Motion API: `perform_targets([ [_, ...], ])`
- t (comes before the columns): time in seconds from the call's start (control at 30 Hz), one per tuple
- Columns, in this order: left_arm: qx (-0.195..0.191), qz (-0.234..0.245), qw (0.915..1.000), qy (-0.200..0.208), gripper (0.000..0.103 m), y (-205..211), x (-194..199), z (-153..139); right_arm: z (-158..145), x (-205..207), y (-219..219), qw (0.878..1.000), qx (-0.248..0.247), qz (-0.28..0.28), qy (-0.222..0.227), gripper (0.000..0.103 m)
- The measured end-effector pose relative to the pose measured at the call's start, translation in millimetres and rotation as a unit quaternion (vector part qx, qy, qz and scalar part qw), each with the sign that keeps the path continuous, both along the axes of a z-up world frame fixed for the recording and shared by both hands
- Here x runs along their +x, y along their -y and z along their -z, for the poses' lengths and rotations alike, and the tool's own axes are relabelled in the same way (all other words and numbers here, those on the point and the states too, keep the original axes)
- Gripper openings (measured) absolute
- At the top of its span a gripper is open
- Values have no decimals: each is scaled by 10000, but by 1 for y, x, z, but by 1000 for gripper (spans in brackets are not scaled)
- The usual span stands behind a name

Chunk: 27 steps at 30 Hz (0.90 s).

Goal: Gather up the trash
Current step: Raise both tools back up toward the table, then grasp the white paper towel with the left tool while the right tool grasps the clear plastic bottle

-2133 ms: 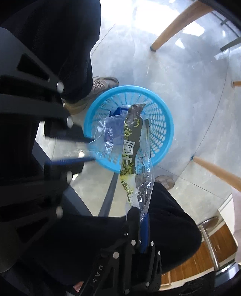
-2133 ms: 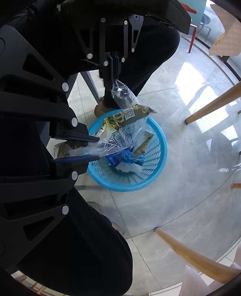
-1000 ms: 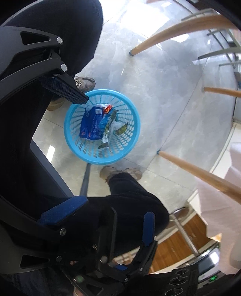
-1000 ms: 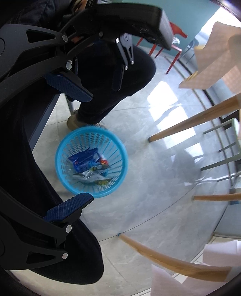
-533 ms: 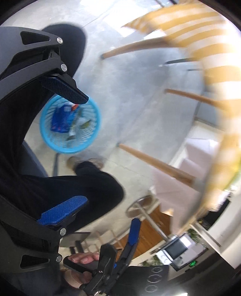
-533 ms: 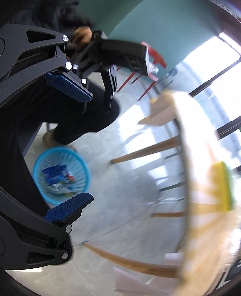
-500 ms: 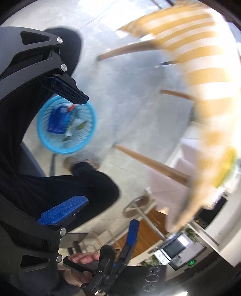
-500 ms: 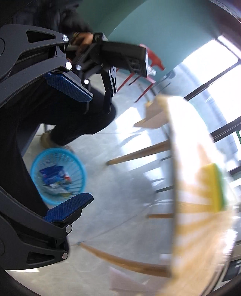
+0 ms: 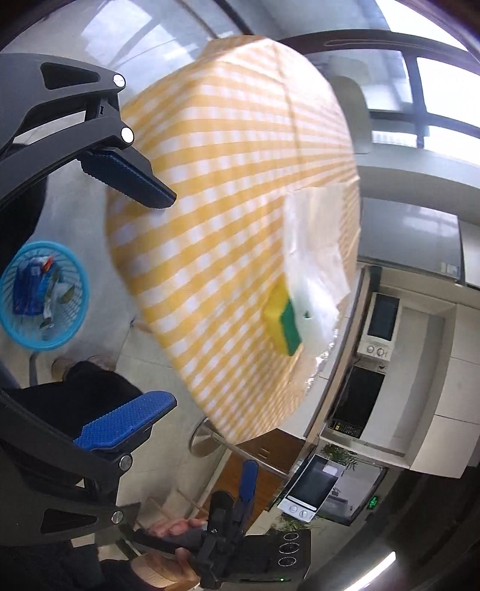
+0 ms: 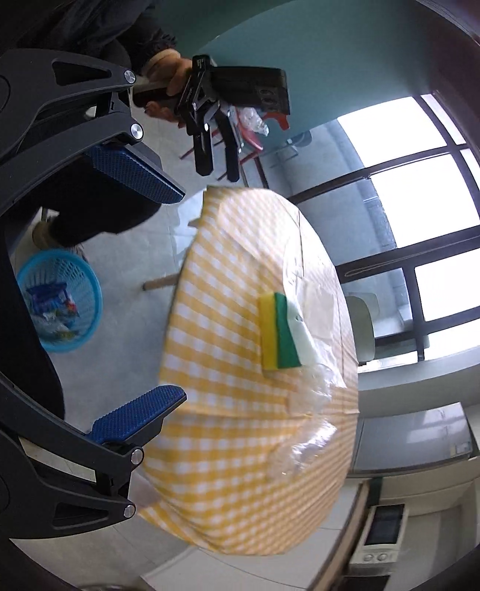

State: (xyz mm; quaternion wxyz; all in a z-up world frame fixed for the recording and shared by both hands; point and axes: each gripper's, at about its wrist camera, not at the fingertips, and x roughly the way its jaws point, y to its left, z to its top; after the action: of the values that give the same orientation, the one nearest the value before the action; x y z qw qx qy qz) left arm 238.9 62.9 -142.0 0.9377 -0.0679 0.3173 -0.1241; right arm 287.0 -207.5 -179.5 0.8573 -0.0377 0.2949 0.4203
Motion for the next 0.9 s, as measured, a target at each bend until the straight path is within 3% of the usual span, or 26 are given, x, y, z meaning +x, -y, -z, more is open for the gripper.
perform_targets([
  [0.23,-572,-502,9971,71,97,-33,34,-10,-22,29,-1,9980,-457,204,375,94],
  [0.37,289,-625,9968,403,97,-30,48,-25,-29,60,3,9924,-924,513,636,94],
  [0.53,1414,-650,9876,219,97,-21,80,-28,-36,115,-4,9875,-1240,719,654,94],
  [0.8,1929,-380,9805,64,97,-14,105,-30,-20,194,-35,9775,-1885,889,319,94],
  [0.9,1880,-214,9819,-63,96,-9,114,-27,-16,205,-42,9786,-1853,858,263,94],
])
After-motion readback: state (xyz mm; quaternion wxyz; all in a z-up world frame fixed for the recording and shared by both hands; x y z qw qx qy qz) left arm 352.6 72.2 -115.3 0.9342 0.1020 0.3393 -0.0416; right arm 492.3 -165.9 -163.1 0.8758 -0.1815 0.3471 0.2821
